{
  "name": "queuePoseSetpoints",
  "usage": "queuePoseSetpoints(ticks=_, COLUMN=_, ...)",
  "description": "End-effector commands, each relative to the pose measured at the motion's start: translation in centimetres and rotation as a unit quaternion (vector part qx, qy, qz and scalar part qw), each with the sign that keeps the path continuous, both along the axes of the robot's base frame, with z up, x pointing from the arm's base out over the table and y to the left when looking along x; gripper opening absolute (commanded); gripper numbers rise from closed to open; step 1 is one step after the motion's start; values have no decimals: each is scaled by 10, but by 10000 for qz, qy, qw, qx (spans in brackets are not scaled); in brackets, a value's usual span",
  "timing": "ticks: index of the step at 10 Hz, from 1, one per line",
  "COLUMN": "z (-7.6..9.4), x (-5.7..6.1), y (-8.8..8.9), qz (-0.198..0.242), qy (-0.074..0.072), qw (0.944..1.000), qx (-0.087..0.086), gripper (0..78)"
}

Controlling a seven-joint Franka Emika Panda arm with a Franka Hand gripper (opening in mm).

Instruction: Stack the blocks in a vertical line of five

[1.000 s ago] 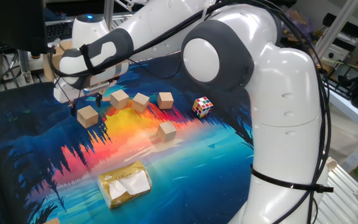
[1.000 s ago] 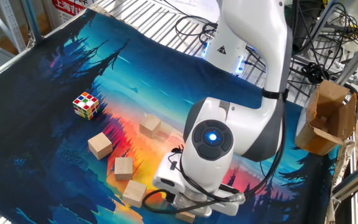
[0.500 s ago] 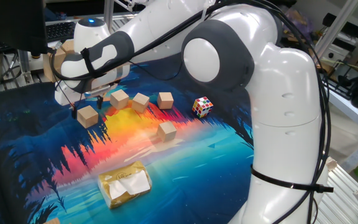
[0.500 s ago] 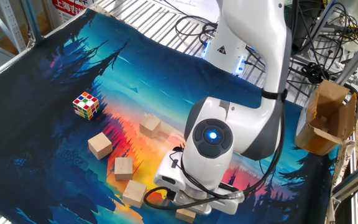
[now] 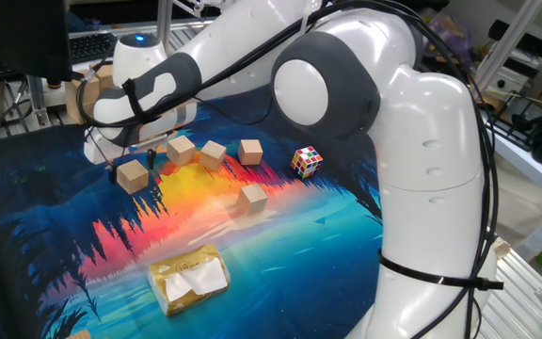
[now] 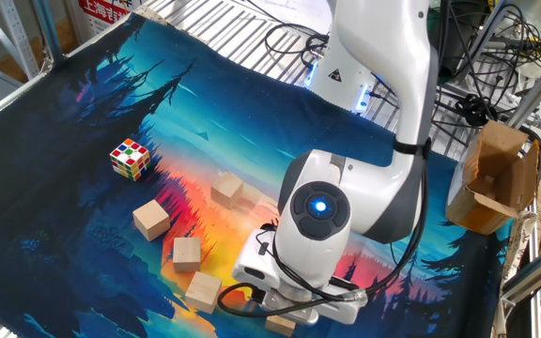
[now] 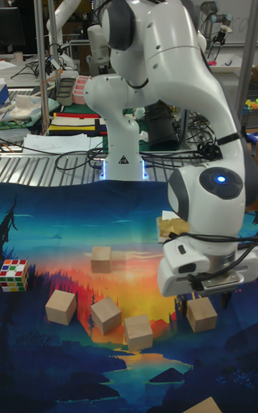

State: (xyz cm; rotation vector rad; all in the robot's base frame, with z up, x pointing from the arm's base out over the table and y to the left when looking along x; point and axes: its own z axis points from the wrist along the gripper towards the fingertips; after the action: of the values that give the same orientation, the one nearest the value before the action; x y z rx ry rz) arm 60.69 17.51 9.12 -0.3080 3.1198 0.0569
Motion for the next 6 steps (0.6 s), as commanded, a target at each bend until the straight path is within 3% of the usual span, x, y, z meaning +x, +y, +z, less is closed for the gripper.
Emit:
queuePoseSetpoints(ticks=1, z=-1, x=1, y=0, qz=1, qy=-16, qw=10000, qx=25, gripper=774)
queuePoseSetpoints(ticks=6, z=-1, x=1, y=0, qz=-50, qy=-15, qw=10000, qx=52, gripper=774)
